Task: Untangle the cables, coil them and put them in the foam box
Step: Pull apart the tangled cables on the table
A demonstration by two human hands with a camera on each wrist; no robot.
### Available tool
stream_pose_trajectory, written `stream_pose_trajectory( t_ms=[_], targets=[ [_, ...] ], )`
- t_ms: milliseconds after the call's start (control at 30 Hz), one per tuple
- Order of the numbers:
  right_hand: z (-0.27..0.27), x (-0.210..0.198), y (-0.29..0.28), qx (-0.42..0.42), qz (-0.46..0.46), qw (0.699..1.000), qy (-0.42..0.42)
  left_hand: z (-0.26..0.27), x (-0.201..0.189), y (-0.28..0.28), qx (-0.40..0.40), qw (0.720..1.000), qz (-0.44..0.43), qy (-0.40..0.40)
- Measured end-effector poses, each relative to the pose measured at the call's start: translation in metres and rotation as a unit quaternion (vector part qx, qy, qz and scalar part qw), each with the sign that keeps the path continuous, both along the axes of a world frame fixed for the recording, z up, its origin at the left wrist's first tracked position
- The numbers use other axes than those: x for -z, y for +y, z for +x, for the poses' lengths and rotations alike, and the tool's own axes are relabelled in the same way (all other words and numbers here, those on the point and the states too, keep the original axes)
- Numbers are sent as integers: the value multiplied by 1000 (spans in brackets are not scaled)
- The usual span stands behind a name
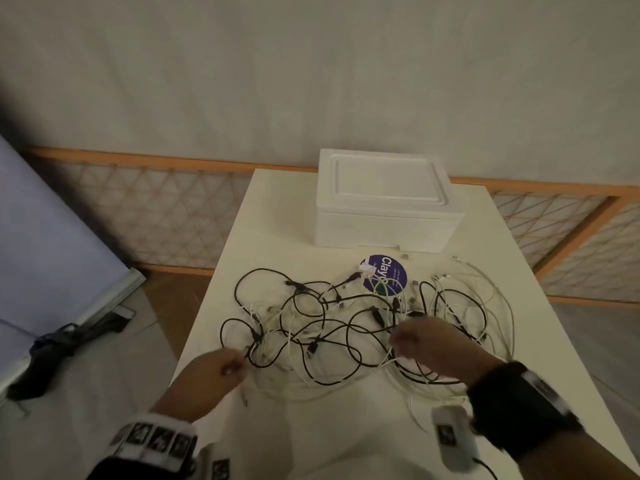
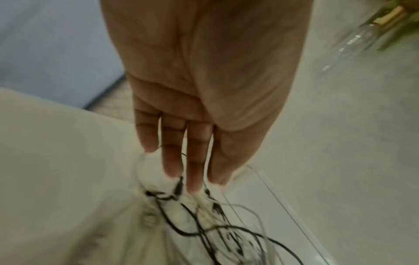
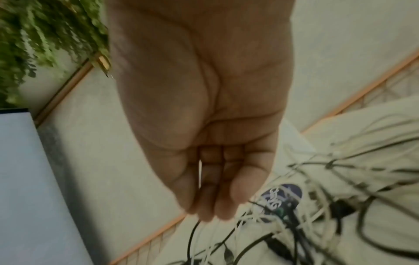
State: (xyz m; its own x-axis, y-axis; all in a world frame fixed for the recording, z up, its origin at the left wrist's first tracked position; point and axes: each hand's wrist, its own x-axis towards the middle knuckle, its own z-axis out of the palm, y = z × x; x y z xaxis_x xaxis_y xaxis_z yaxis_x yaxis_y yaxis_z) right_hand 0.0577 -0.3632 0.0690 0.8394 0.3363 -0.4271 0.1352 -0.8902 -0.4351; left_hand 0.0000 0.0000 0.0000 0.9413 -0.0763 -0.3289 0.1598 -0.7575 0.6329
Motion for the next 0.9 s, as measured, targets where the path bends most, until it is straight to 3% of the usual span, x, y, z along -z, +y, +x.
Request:
stream_pose_trajectory(
  t_ms=[67,133,267,400,533,600,667,733,800,900],
  targets=[
    [27,21,20,41,-5,997,-60,18,-3,-21,-35,996,-43,-75],
    [52,42,37,40,-79,992,-86,35,-13,-49,-19,989,-71,-125],
    [66,86,39,19,-200,978,-60,61,-13,-83,97,990,-47,-87],
    [73,102,37,31,-187,979,-69,78,-17,-107,165,984,-22,-62],
    [76,97,21,-7,-161,986,-38,84,-21,-121,139,987,-62,-46],
    [72,84,20,-36,-118,992,-29,88,-21,-125,113,989,-84,-39],
    [66,67,22,-21,0,997,-70,94,-21,-130,66,991,-107,-40],
    [60,41,28,31,146,981,-125,99,-27,-138,51,987,-145,-38],
    [56,18,35,61,254,954,-146,101,-36,-150,89,981,-170,-34],
    [53,3,46,61,305,933,-180,104,-47,-165,77,980,-181,-43]
  ],
)
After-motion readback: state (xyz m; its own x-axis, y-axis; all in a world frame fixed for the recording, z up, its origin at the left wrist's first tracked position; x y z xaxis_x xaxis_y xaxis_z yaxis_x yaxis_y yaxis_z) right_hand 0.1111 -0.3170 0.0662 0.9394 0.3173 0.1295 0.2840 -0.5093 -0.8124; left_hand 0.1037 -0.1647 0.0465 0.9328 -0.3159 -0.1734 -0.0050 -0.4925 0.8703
